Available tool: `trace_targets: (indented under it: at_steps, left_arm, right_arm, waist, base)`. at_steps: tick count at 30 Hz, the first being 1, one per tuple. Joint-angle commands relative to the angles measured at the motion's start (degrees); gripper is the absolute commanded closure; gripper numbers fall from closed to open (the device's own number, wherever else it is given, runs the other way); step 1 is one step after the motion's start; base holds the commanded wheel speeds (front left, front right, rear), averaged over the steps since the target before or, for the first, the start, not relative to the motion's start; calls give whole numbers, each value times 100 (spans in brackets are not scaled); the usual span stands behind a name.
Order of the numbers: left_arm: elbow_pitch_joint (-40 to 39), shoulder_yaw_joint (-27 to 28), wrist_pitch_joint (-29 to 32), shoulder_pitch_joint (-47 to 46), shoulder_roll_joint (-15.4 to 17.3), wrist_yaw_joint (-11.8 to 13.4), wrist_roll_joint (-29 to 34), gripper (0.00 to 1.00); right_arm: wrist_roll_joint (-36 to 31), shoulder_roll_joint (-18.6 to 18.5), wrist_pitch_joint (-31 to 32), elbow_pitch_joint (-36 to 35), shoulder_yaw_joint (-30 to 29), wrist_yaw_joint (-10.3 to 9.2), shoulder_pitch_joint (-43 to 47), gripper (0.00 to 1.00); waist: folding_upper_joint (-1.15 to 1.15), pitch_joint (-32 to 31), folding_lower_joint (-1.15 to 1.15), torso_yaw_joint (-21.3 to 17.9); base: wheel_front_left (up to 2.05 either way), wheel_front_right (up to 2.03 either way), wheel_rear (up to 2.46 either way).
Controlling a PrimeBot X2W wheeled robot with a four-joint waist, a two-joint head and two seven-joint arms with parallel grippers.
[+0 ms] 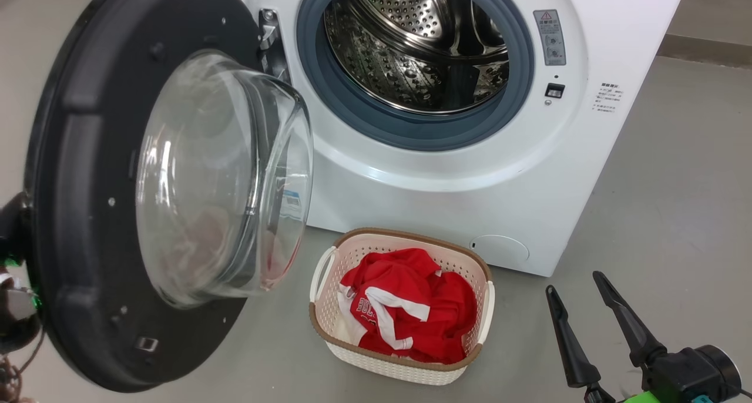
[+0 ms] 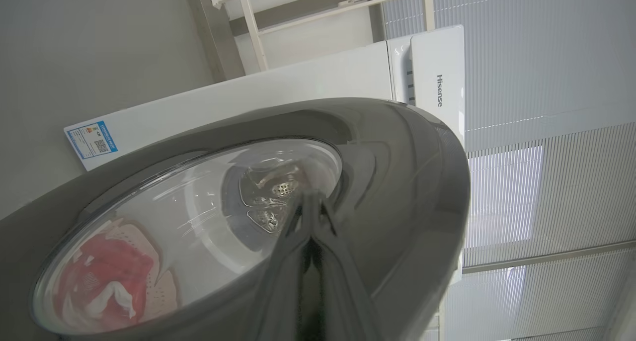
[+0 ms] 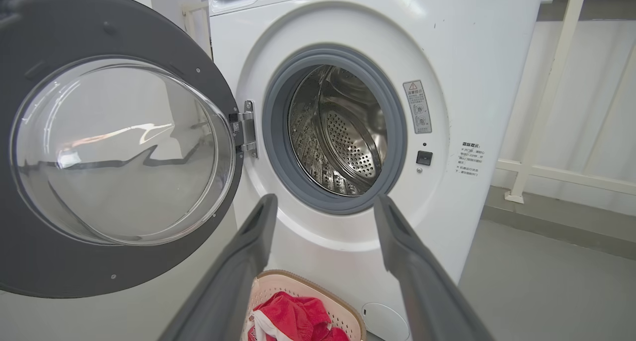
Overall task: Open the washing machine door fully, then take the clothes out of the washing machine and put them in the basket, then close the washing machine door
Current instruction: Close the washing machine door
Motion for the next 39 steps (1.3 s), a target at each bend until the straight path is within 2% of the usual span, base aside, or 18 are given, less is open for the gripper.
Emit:
trace_targets:
  at_steps: [1,3,9,22,30,39]
  left_arm:
    - [-334,34,138,53,77,52,-85,100]
    - [-718,102,257,152,-102,172,-278,100]
    - [-1681,22,480,558,-368,493,-508,100]
    - [-2747,-689,313,1229,-499,817,-1177,100]
    - [-3071,-1266,-134,1512,-500,803,-1627,100]
    - [-3302,-1676,-586,1718,-501,639,-1881,100]
  right_arm:
    - [109,-73,-37,-151,109,36,-160,0]
    - [128,-73,-37,-150,113,36,-162,0]
    - [136,-73,-37,-158,110,36,-238,0]
    - [204,-73,-37,-138,83,36,-358,0]
    - [226,-73,-37,-142,67,36,-450,0]
    - [227,-73,-37,-152,39,36,-475,0]
  waist:
    - [0,-3,0,-8]
    - [0,-2,0,-22]
    - [0,92,0,-74]
    - [0,290,0,-379]
    - [0,429,0,-607]
    - [0,535,0,-912]
  base:
    - [0,0,0]
    - [0,0,0]
    - [0,0,0]
    - [0,0,0]
    - [0,0,0]
    - [0,0,0]
